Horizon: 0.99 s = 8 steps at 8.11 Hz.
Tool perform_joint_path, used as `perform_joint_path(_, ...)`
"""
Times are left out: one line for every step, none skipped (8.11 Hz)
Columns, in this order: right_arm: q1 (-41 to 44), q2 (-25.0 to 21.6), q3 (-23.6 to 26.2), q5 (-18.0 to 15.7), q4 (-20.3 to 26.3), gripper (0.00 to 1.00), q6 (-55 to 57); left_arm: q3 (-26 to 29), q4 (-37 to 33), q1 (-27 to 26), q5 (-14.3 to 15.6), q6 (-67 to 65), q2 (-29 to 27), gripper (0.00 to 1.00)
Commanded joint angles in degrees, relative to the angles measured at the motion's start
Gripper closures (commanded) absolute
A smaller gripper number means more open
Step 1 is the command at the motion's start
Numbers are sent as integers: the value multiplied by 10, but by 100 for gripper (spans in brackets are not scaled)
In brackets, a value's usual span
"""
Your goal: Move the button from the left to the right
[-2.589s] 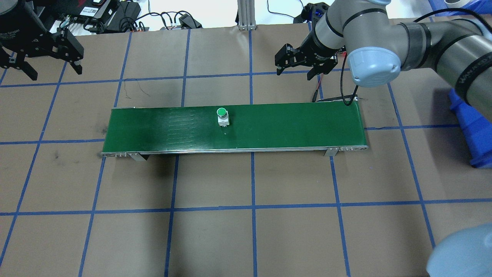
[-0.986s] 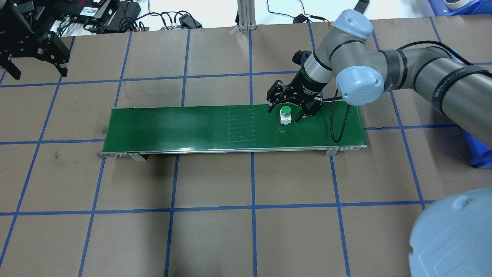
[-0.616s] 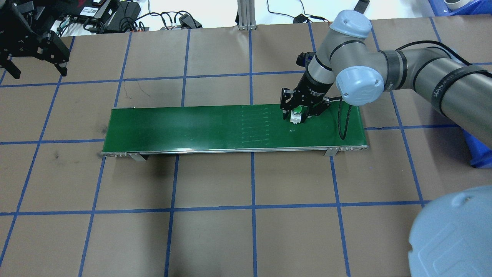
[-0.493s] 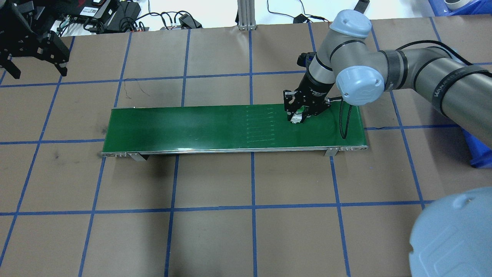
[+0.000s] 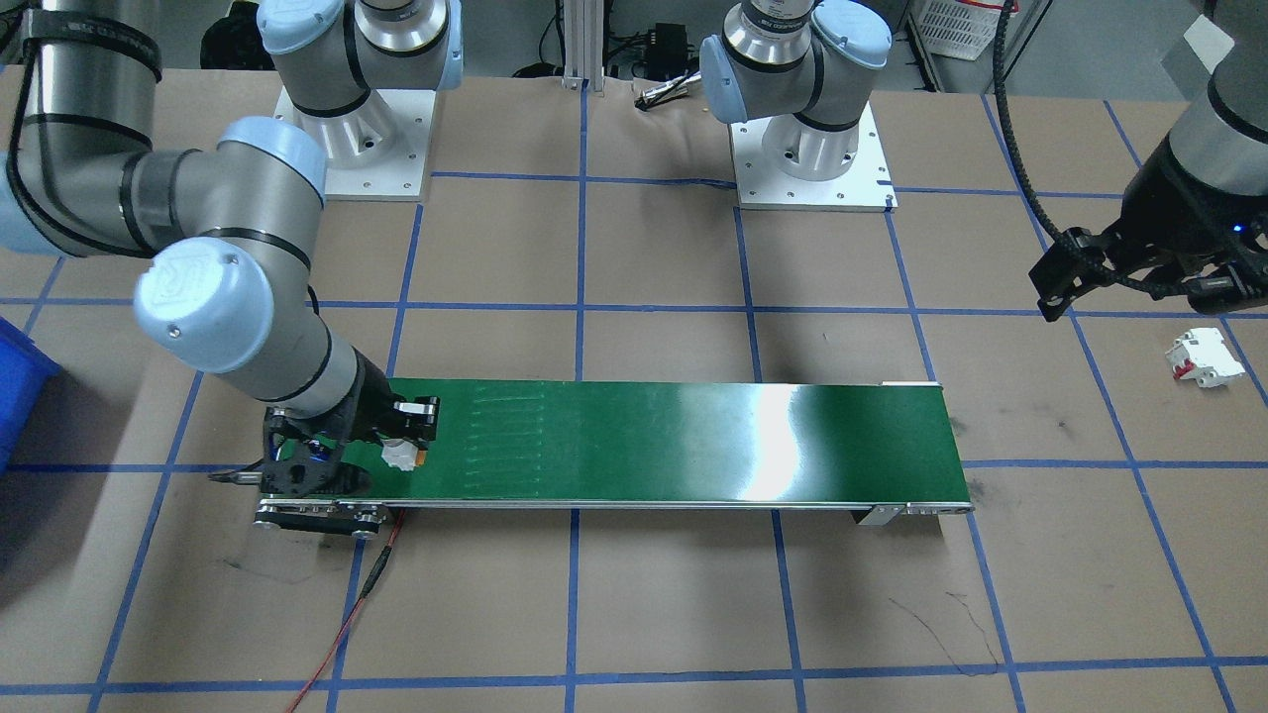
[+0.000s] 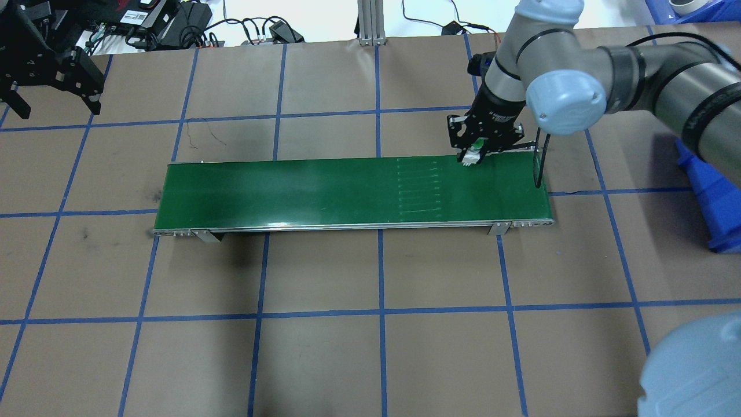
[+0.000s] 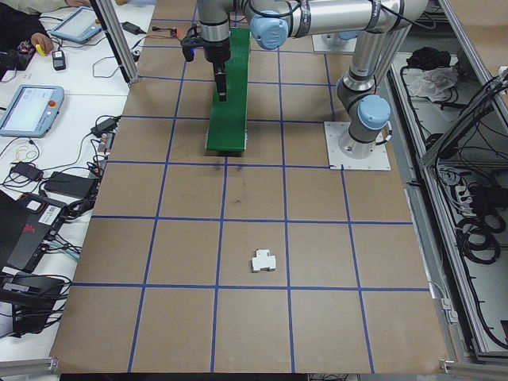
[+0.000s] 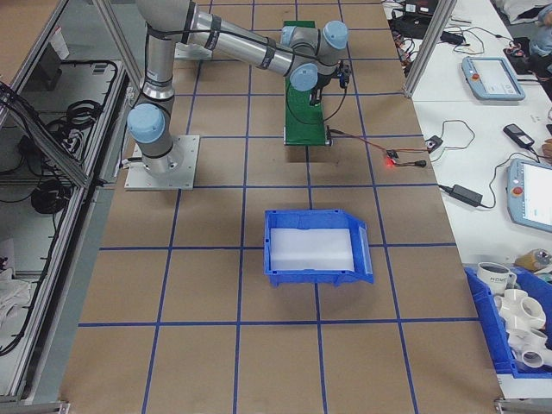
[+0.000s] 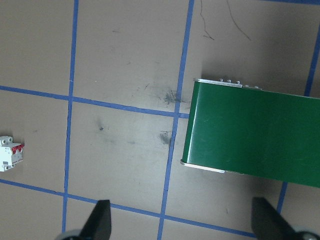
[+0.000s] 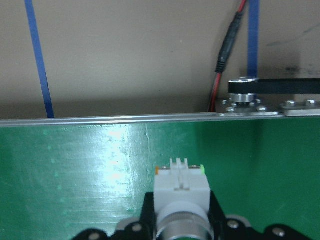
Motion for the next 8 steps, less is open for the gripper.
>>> perform_joint_path(-104, -18, -76, 1, 77, 100, -6, 0, 0, 0, 0, 0, 5, 0)
perform_joint_path(-139, -23, -88, -17, 79, 100, -66, -1, -1, 0, 1, 0, 7, 0)
perform_joint_path(-182, -35, -98, -48, 82, 100, -113, -1, -1, 0, 1, 1, 8, 0)
perform_joint_path(-233, -49, -99, -50, 116, 100, -141, -1, 0, 0, 1, 0, 7, 0)
perform_joint_path(-286, -68, -101, -52, 139, 100, -201, -1, 0, 0, 1, 0, 7, 0)
perform_joint_path(-343, -70, -103, -87, 155, 100, -252, -1, 2, 0, 1, 0, 7, 0)
perform_joint_path(-368, -61, -104, -110, 144, 100, -309, -1, 2, 0, 1, 0, 7, 0)
perform_joint_path(-391, -50, -104, -141, 96, 100, -314, -1, 2, 0, 1, 0, 7, 0)
